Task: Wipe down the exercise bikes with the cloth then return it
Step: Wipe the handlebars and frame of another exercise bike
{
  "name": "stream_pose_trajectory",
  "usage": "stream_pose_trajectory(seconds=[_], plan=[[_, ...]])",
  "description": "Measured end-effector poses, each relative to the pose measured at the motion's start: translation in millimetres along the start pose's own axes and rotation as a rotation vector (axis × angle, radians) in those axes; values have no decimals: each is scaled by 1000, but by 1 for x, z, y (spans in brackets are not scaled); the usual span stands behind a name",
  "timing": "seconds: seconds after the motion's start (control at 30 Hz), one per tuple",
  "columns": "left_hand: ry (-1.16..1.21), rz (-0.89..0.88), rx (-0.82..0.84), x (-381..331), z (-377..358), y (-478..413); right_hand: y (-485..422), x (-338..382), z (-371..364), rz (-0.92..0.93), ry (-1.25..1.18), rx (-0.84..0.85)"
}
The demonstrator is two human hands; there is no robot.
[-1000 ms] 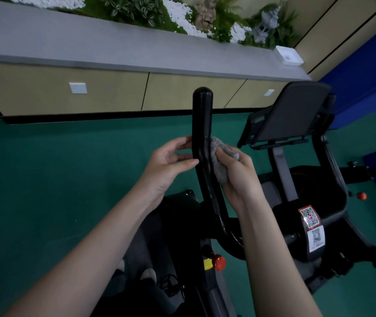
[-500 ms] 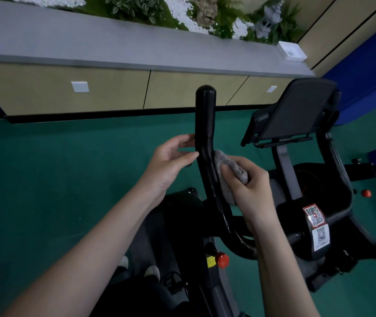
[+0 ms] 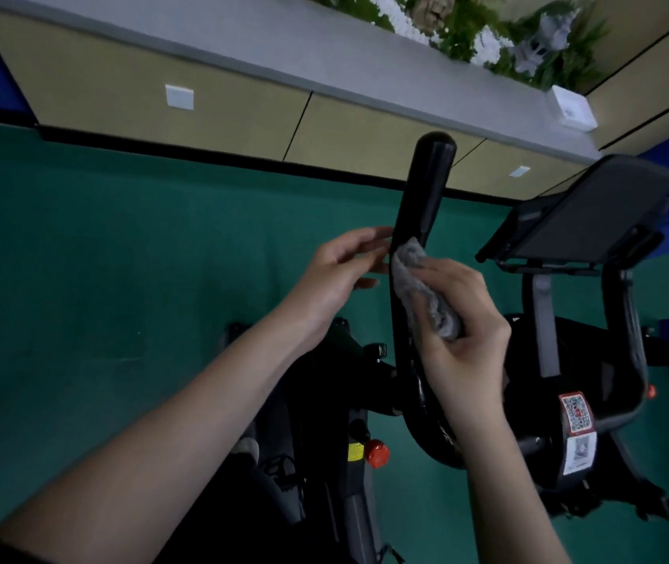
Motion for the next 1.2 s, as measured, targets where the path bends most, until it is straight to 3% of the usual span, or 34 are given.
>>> stream_pose_trajectory(seconds=[0.2,0.33,0.6,0.87,0.93,1.07,1.2], plan=[[10,57,-47,22,7,20,-10,4,3,83,-49,138],[22,74,-29,36,-1,33,-59,25,1,292,32,226],[210,15,-105,49,-12,45,-75,41,-66,665,604,993],[360,31,-225,72,-16,45,-65,40,-92,580,652,1454],[389,26,-235,76,-18,44,-64,38,-94,570,662,1477],[416,7,-235,76,-22,44,-65,41,-95,666,686,1369],[409,-17,-273,74,-20,44,-54,34,-89,667,685,1410]])
Point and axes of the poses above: each hand's wrist, its own y-axis away from the middle knuckle, its own z-axis out of the back of the hand, x = y × z, the point moved 8 cm from there along -y, towards the middle knuckle, and after that the axes turned 4 degrees about z, right-handed, at the moved point
